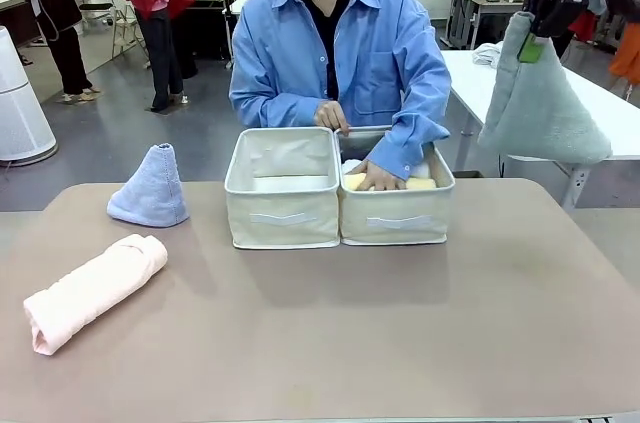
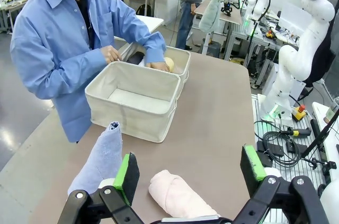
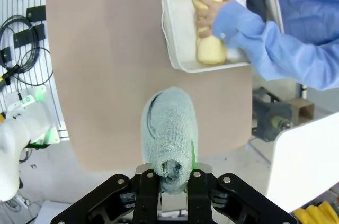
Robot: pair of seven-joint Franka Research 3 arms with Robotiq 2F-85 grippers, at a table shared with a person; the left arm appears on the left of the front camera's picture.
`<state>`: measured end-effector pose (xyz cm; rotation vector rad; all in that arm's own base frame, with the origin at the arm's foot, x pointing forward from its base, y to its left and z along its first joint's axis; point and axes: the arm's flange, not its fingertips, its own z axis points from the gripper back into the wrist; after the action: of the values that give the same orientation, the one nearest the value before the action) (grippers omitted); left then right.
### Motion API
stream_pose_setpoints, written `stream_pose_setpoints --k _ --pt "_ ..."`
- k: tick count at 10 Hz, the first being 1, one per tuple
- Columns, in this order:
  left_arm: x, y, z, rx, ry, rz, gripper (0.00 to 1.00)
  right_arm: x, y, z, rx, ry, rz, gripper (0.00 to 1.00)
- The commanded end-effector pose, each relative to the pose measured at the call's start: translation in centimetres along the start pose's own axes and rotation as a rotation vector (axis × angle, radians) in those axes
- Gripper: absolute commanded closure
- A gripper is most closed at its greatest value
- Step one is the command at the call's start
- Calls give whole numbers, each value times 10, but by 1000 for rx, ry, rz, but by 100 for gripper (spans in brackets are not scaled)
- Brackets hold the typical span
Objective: Sort the towels based on their folding style.
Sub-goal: Pick up one triangle-folded towel and place it in the left Fabric basket.
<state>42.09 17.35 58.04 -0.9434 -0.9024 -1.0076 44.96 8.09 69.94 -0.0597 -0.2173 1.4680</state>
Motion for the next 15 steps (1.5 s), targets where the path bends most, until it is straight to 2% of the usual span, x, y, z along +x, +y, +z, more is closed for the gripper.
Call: stream_pose_setpoints --k 1,3,7,9,10,13,14,15 --pt "1 -2 0 2 -22 -15 0 0 0 -1 2 -1 1 82" --pt "1 -2 0 2 -22 -15 0 34 -24 -9 19 38 92 82" --pt "1 -2 0 2 -22 -15 0 95 -49 -12 4 16 246 82" --pt "1 -2 0 2 -22 -15 0 119 -53 -11 14 53 245 82" --pt "1 -2 0 2 -22 -15 0 103 -43 -21 5 -1 231 82" --pt "1 -2 0 2 -22 -15 0 113 -46 -20 6 9 247 82" --pt "1 -2 0 2 -22 -15 0 118 -46 -25 -24 23 277 82" --pt "1 -2 0 2 -22 -15 0 118 -49 -24 -68 3 241 82"
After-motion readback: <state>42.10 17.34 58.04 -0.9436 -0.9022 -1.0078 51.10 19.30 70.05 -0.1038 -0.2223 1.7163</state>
